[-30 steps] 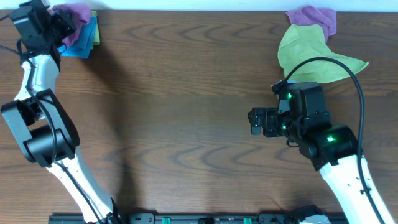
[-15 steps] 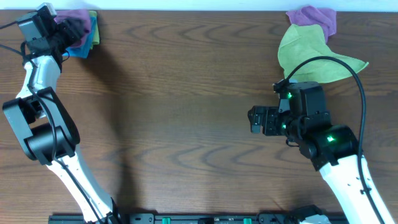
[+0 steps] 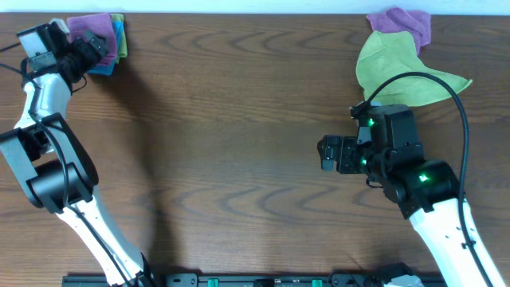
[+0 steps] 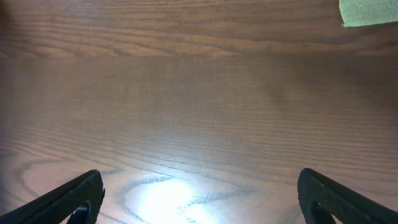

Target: Fold the cloth

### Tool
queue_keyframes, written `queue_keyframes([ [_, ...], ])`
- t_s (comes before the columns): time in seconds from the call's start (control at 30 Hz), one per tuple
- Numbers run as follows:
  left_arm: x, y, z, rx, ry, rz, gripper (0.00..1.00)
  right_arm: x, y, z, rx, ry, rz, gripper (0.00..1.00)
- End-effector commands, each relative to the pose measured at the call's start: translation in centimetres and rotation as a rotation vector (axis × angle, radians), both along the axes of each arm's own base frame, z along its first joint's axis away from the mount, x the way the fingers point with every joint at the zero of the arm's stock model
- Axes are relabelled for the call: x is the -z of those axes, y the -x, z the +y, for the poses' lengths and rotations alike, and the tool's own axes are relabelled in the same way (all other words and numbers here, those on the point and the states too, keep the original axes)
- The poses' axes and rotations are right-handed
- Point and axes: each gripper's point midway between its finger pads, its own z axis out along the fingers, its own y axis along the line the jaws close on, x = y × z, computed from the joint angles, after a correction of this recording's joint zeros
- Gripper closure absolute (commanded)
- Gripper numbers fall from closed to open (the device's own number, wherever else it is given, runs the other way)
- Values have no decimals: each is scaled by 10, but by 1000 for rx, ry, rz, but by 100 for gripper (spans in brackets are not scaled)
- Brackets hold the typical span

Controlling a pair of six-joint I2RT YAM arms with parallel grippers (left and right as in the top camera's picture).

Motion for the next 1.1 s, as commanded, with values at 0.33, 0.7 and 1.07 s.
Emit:
queue_keyframes([
  [0.33, -24, 23, 60, -211, 186, -7, 5, -1, -1, -1, 12, -12, 0, 1],
  [0.7, -80, 45, 82, -144, 231, -129, 5, -5, -7, 0, 10, -17, -27, 1],
  [1.07, -169, 101, 16, 27, -142, -48, 4, -9, -21, -33, 119, 8, -62, 1],
])
